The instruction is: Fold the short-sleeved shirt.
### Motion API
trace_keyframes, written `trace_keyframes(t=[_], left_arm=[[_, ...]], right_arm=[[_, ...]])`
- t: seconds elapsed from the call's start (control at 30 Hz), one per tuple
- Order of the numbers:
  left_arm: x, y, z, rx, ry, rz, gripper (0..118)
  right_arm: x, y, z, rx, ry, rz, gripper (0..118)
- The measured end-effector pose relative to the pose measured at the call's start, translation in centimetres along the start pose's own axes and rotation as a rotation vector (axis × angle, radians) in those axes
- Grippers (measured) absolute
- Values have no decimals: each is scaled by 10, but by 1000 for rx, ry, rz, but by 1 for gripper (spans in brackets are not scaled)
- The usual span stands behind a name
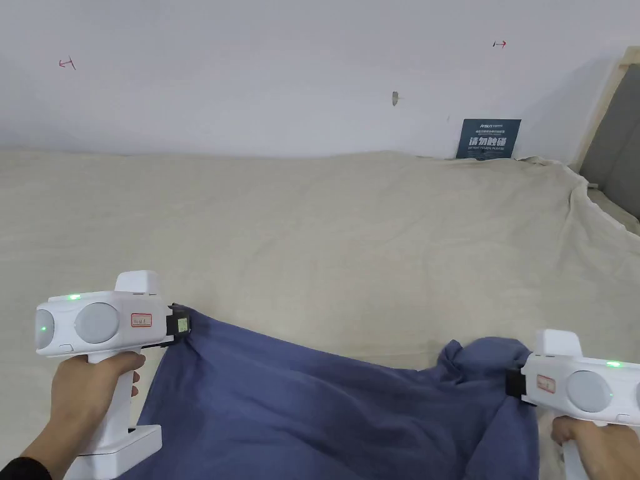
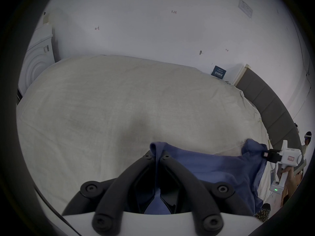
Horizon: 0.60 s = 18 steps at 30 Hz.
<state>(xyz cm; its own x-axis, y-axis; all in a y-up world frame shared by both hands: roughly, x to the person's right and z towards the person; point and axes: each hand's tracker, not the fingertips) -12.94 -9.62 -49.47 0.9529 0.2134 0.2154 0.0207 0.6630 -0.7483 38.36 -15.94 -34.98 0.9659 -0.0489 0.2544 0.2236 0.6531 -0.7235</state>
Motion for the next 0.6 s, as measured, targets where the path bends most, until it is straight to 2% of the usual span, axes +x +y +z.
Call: trace_keyframes(t=[0.2,0.3,0.6], left_arm=[[-8,0,52,91,-2,45,2],[-9,8,87,153,-6,54,2],[-5,65,187,343,25,44,2]], right_arm=[[5,22,89,222,65,8,2],[2,38,131,306,86,42,2],[-27,103,217,522,136,93,2]])
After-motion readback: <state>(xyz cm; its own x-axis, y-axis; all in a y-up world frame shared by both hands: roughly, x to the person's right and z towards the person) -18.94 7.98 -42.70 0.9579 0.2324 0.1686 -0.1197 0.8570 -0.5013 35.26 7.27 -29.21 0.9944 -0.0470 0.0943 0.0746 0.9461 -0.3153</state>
